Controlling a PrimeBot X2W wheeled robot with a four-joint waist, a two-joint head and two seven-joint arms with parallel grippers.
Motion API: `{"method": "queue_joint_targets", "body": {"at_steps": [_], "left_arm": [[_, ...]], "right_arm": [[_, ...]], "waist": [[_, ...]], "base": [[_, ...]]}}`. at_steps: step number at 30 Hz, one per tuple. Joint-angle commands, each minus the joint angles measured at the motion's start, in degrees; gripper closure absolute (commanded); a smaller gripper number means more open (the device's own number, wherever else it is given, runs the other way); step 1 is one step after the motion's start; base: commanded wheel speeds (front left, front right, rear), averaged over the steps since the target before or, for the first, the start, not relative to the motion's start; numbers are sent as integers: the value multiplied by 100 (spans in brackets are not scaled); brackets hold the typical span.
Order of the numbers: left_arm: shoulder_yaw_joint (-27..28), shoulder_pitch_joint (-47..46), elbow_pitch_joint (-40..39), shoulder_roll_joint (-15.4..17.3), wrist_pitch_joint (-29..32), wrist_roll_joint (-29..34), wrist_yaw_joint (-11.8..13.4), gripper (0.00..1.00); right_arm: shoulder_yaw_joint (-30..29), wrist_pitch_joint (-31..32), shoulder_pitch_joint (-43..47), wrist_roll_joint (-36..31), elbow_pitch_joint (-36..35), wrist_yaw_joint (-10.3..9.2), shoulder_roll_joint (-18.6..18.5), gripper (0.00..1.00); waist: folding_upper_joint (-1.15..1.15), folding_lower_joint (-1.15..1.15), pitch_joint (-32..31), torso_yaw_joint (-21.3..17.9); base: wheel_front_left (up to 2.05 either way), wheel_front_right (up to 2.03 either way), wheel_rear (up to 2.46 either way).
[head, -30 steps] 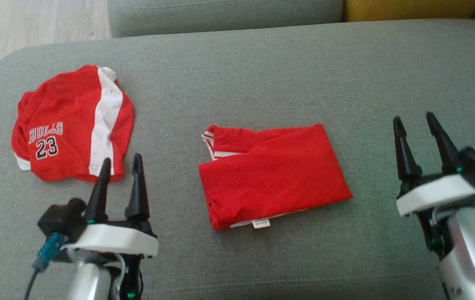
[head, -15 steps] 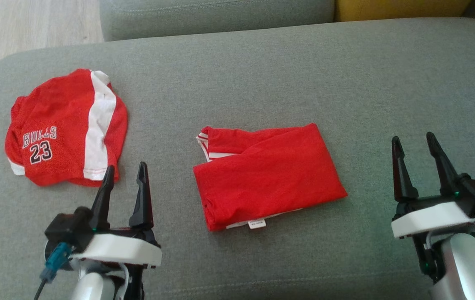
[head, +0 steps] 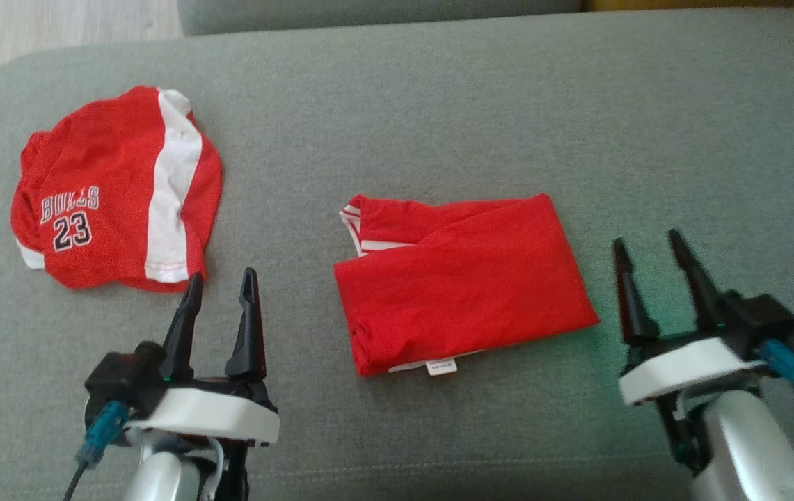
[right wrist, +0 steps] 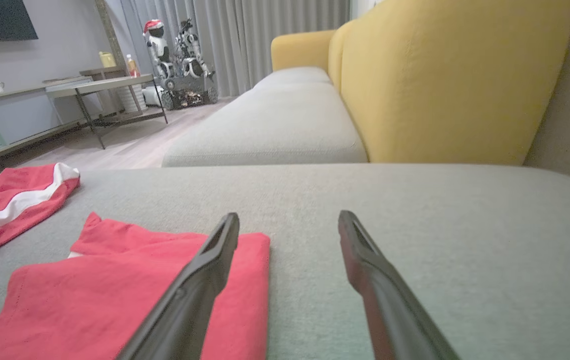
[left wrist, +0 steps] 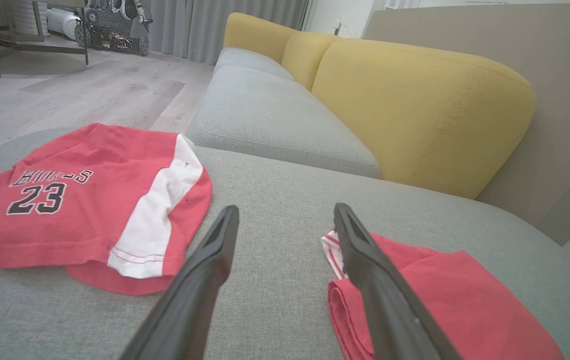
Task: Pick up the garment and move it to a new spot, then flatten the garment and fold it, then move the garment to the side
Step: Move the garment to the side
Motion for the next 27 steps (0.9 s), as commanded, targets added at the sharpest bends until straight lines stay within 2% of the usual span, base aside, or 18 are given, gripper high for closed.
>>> {"method": "queue_joint_targets", "body": {"at_steps": [1,6,11,19,20,21,24,27], "left_arm": [[149,-314,-152,24,-34,-22,5,0],[72,-445,-107,24,-34,-15,-11,0],[19,-538,-53,24,-34,0,-29,0],[2,-603,-26,24,-34,-11,-15,0],[1,-602,-24,24,-34,-11,-14,0],[3,-599,-22,24,-34,-11,-11,0],[30,-575,-5,24,-34,-3,4,0],[54,-556,-4,24,-34,-4,2,0]], "right_arm": [[230,73,-297,79,-47,-5,39,0],[434,335,-646,342,590,-5,126,0],[405,447,-1028,464,1419,-5,195,0],[471,565,-1393,624,2370,-5,269,0],[534,574,-1430,650,2468,-5,276,45],[598,553,-1470,666,2543,-5,278,100],[786,331,-1595,583,2655,-5,207,100],[911,64,-1745,182,2611,-5,-2,100]], "waist": [[0,0,115,85],[0,0,344,256],[0,0,495,432],[0,0,561,574],[0,0,558,578],[0,0,554,577],[0,0,510,519],[0,0,453,390]], "base": [[0,0,0],[0,0,0],[0,0,0],[0,0,0],[0,0,0],[0,0,0],[0,0,0],[0,0,0]]}}
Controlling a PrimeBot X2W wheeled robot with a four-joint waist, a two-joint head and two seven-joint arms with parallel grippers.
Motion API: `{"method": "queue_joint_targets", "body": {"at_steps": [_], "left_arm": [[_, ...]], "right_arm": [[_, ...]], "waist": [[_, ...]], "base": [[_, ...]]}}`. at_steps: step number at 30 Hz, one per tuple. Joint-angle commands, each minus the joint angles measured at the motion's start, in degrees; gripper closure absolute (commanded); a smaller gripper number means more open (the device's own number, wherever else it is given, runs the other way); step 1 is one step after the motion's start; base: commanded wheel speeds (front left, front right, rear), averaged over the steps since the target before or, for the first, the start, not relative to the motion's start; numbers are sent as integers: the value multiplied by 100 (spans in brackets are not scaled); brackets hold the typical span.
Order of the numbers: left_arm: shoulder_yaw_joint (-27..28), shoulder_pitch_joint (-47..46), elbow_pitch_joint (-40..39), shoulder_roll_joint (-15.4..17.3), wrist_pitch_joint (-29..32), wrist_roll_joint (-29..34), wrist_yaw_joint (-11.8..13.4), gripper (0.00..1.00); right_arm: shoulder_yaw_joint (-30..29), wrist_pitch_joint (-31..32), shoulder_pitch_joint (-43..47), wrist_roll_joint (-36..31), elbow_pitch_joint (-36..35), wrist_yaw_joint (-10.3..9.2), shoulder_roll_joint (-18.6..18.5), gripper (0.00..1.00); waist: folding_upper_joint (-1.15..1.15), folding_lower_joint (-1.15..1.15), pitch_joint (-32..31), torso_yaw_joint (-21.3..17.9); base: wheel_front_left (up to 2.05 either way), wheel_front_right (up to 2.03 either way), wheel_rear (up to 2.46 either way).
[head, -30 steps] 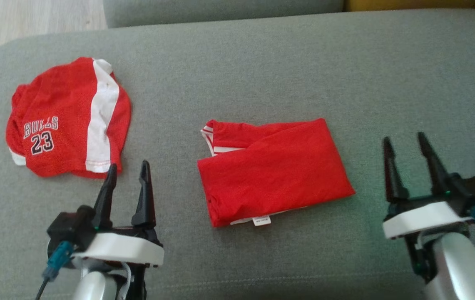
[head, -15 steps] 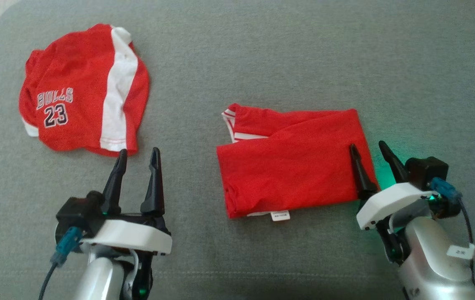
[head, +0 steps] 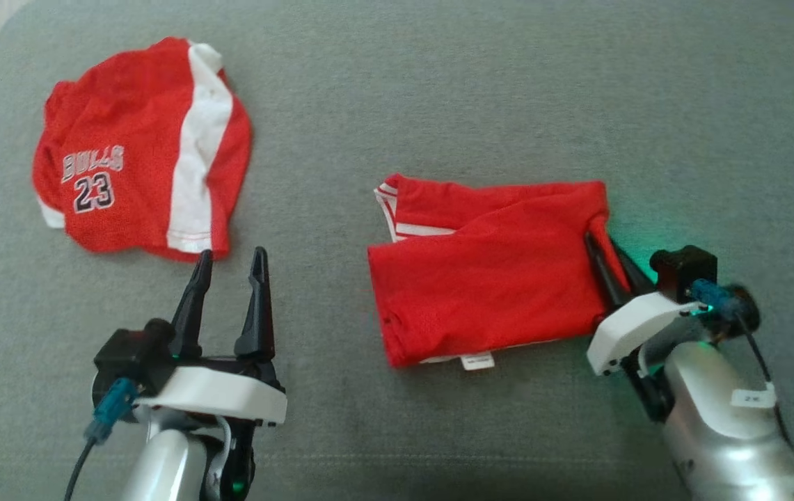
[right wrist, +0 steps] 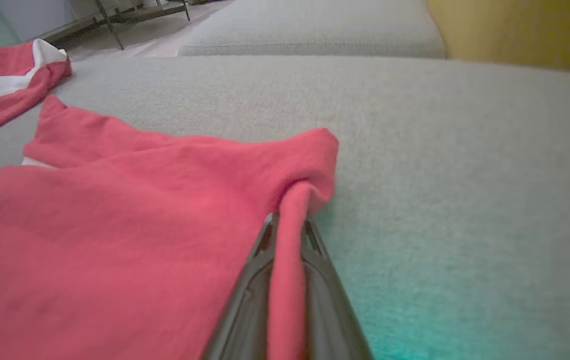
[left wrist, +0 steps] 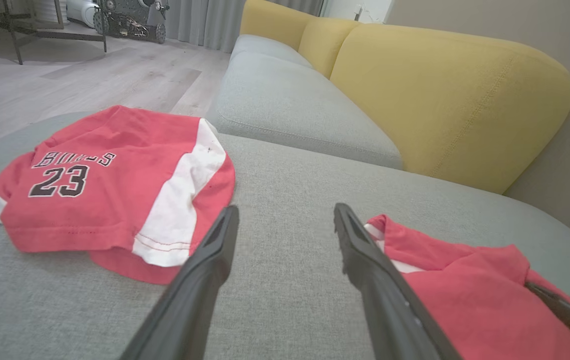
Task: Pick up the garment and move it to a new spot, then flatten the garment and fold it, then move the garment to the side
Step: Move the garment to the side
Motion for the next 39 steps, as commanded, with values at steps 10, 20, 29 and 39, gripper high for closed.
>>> {"method": "queue_joint_targets", "body": {"at_steps": [10,20,29,39], "left_arm": [[298,-268,-267,22,-34,92,-79,0],[447,-869,-451,22,-34,429,-316,0],[489,-1254,-465,22,-34,614,-483,0],[611,-1363,-388,22,-34,670,-579,0]], "right_arm": [[537,-208,-458,-1136,-1140,-5,-883,100],[27,829,-1293,-211,-1389,-5,-2081,100],[-1251,1355,-1812,-368,-1184,-5,-2112,100],[-1647,1442,-1809,-374,-1490,-5,-1845,49]], "waist": [[0,0,6,-809],[0,0,808,-1466],[0,0,1408,-1584],[0,0,1615,-1542]], "base": [[0,0,0],[0,0,0],[0,0,0],[0,0,0]]}}
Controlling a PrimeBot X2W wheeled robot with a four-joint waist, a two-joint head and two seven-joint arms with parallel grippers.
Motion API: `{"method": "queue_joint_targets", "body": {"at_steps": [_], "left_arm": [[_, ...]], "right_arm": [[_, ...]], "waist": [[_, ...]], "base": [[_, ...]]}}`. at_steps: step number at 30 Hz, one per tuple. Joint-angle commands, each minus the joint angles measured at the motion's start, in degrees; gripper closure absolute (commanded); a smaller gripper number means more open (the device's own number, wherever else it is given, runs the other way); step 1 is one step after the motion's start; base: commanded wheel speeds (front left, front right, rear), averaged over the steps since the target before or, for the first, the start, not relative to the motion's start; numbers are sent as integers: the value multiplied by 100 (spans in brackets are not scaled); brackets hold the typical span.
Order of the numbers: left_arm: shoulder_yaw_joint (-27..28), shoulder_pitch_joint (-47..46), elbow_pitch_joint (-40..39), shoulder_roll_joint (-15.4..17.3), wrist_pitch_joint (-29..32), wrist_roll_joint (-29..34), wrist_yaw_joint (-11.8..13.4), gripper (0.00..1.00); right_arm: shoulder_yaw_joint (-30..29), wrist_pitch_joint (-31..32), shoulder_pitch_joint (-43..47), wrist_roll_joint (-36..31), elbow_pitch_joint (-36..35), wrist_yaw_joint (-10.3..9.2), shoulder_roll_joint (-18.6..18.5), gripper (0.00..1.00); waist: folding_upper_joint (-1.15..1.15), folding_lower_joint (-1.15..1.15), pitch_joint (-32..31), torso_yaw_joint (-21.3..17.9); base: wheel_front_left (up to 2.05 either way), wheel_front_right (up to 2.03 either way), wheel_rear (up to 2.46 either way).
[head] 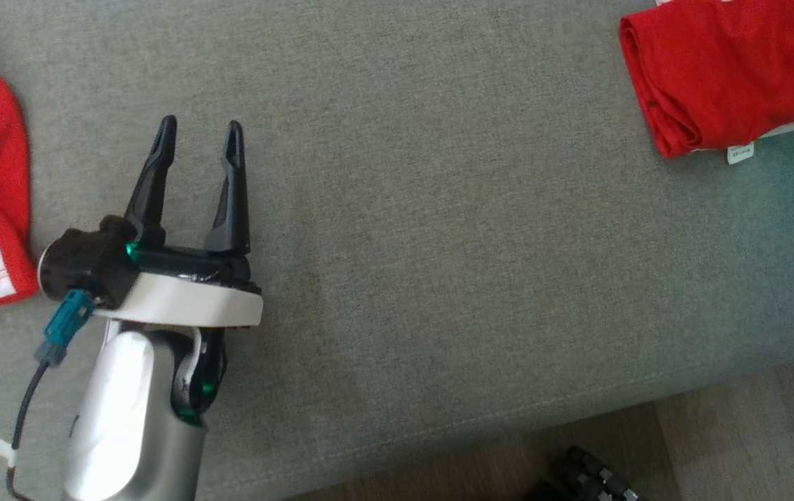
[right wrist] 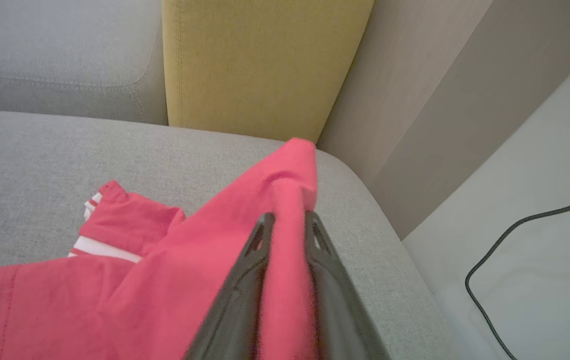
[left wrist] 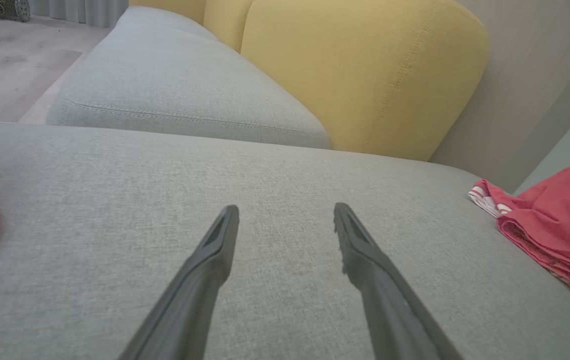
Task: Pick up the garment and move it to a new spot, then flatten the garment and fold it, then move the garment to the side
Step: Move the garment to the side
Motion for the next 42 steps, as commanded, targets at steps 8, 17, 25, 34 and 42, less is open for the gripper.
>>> {"method": "queue_joint_targets", "body": {"at_steps": [8,17,25,34,42], "left_arm": [[223,-39,-102,44,-30,-128,12,0],[137,180,-163,44,-30,-439,208,0],[125,572,-248,44,-30,-577,374,0],[56,1058,-169,44,-30,-500,431,0],[39,1356,-74,44,-30,-489,490,0]], "right_arm": [[-50,99,175,162,-666,-5,2,0],[616,-145,601,310,-1515,-5,473,0],[1016,-915,1492,457,-1973,-5,1140,0],[822,-1561,2689,179,-1903,-5,1816,0],[647,-1725,3242,67,-1891,-5,2043,0]], "waist": [[0,-1,-364,121],[0,-1,-1126,476],[0,-1,-1706,888],[0,-1,-2168,1167],[0,-1,-2354,1226]], "base": [[0,0,0],[0,0,0],[0,0,0],[0,0,0],[0,0,0]]}}
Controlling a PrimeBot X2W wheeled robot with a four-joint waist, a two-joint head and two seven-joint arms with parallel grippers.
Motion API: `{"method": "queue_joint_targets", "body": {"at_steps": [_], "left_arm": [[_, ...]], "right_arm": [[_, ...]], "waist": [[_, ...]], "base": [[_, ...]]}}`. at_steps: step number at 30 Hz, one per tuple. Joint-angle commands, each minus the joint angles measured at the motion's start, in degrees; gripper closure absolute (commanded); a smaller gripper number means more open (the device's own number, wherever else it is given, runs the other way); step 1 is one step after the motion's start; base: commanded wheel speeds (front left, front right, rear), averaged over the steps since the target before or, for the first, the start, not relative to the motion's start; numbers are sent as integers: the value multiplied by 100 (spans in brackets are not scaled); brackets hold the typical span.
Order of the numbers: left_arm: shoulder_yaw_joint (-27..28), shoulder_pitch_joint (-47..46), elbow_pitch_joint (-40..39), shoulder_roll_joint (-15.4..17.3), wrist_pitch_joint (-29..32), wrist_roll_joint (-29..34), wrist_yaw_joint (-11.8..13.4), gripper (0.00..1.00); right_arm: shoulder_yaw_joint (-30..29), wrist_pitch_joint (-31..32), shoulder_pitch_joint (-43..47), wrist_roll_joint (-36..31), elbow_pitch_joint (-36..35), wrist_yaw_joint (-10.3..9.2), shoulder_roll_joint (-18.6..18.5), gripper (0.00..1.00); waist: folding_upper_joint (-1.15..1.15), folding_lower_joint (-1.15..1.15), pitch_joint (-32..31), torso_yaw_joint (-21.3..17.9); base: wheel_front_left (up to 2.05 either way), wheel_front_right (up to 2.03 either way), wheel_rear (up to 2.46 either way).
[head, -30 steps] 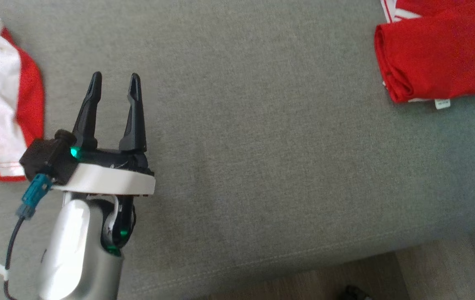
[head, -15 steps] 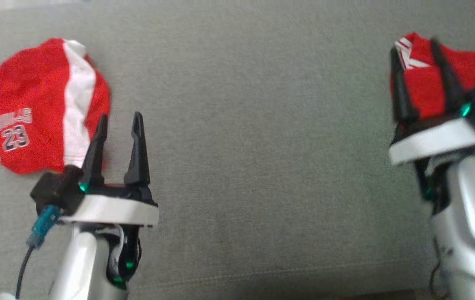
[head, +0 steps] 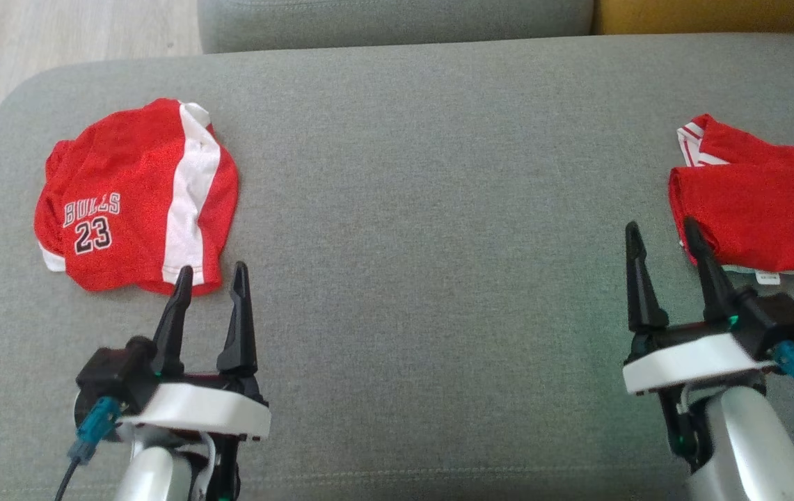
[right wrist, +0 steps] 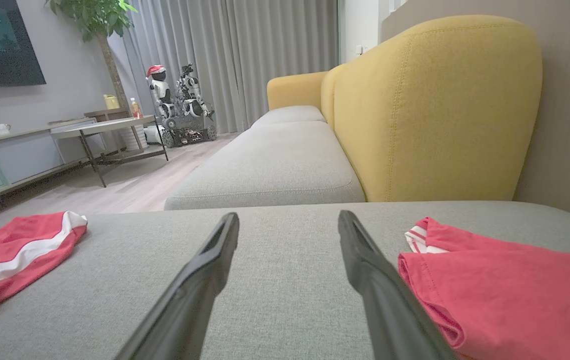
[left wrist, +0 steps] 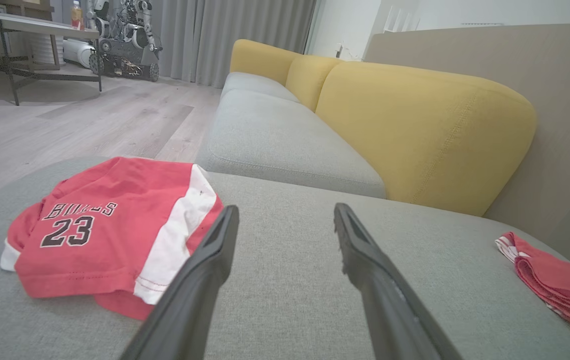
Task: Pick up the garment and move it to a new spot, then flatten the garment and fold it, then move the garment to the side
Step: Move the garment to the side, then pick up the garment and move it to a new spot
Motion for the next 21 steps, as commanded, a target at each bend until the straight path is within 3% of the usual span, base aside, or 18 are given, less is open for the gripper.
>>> {"method": "queue_joint_targets", "body": {"at_steps": [1,15,21], "left_arm": [[166,-147,-164,32,-29,12,37,0],[170,-144,-195,32,-29,-69,92,0],[168,-178,-190,32,-29,-87,74,0]], "right_arm": [[112,-72,-87,-83,-179,-5,50,0],[118,-99,-16,-74,-133,-5,89,0],[257,-100,-28,-86,-108,-5,90,0]], "waist": [[0,0,-14,5],[0,0,-50,35],[0,0,-38,233]], "base": [[0,0,0],[0,0,0],[0,0,0]]}}
